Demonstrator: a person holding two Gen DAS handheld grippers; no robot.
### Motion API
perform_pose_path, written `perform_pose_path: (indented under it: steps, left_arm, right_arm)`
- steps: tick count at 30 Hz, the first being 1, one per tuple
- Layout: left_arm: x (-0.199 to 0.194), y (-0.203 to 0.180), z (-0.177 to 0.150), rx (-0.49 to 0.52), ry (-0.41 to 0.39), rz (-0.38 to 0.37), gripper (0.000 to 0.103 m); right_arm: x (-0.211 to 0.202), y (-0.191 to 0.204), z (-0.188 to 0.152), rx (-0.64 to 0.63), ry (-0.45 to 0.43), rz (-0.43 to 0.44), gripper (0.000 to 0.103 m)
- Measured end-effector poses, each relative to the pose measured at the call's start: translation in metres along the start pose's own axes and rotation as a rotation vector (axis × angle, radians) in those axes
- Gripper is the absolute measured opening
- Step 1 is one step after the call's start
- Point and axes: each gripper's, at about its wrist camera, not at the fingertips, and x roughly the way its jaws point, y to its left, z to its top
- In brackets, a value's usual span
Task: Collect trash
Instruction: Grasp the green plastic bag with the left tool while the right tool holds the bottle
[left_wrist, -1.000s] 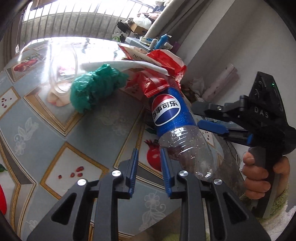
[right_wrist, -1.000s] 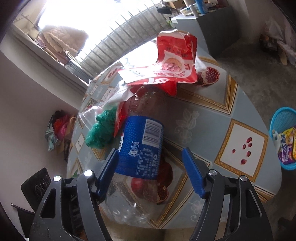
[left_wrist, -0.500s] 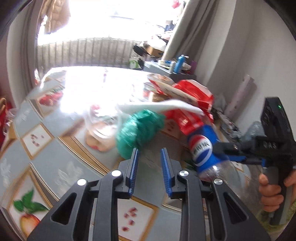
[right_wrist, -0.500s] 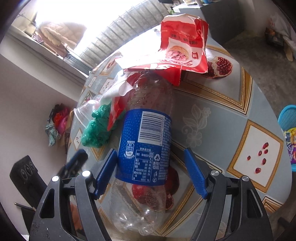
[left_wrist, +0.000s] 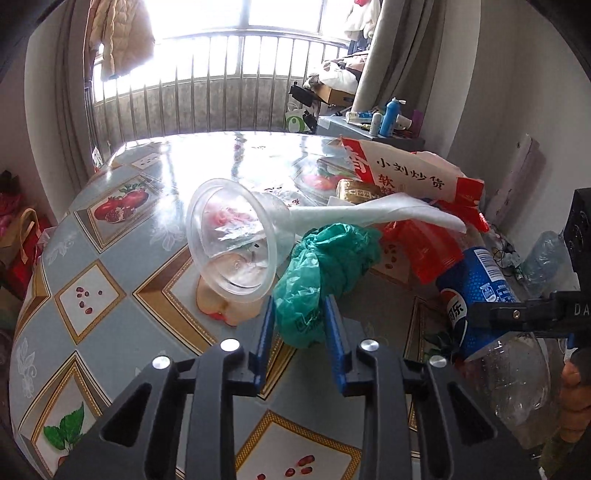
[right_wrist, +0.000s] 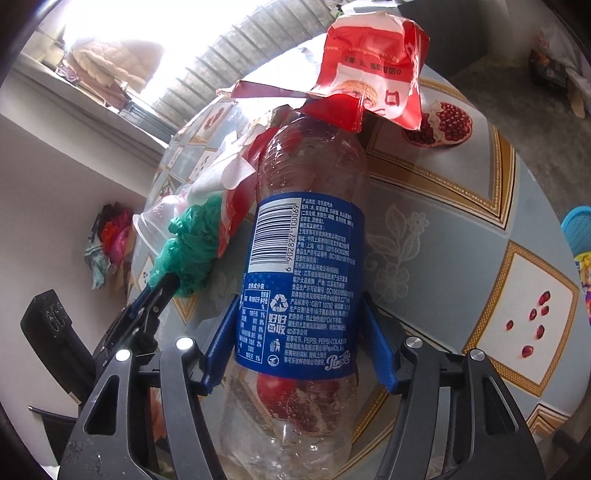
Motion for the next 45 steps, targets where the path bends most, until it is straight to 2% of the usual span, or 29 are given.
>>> perform_pose_path:
  steps: [7,17,19,21,26,30,34,36,45]
  left_arm:
    - [-0.011,-0.011,-0.009,0.003,0.027,-0.046,0.017]
    - [-0.051,-0.050,-0.053,0.058,0.164,-0.183,0.019]
    - [-0.059,-0.055,-0.060,0.089,0.182,-0.199,0.022]
    - [-0.067,-0.058,-0.064,0.119,0.195,-0.216,0.033]
    - [-0.082,-0.060,-0.050,0.145,0.121,-0.240,0.040]
    - [-0.073,-0.068,-0.037,0.196,0.094,-0.231,0.042]
    - [-0.045,-0.079,-0.032,0.225,0.148,-0.211,0.042]
    - [-0.037,-0.080,-0.033,0.217,0.163,-0.233,0.042]
    - [-0.034,-0.089,-0.037,0.245,0.176,-0.238,0.042]
  right_arm:
    - [-0.008,-0.005,-0.006,0.018,0.001,0.006,0.058]
    - [-0.033,-0.016,-0.034,0.020,0.013,-0.016,0.058]
    - [-0.040,-0.021,-0.042,0.019,0.013,-0.032,0.058]
    - [-0.046,-0.025,-0.047,0.023,0.013,-0.042,0.058]
    - [-0.053,-0.027,-0.058,0.000,0.004,-0.073,0.060]
    - [-0.053,-0.028,-0.058,0.010,-0.007,-0.066,0.060]
    - [-0.053,-0.032,-0.057,0.028,-0.011,-0.051,0.060]
    - [-0.054,-0.033,-0.058,0.035,-0.014,-0.042,0.060]
    - [-0.053,-0.045,-0.059,0.076,-0.009,0.018,0.057]
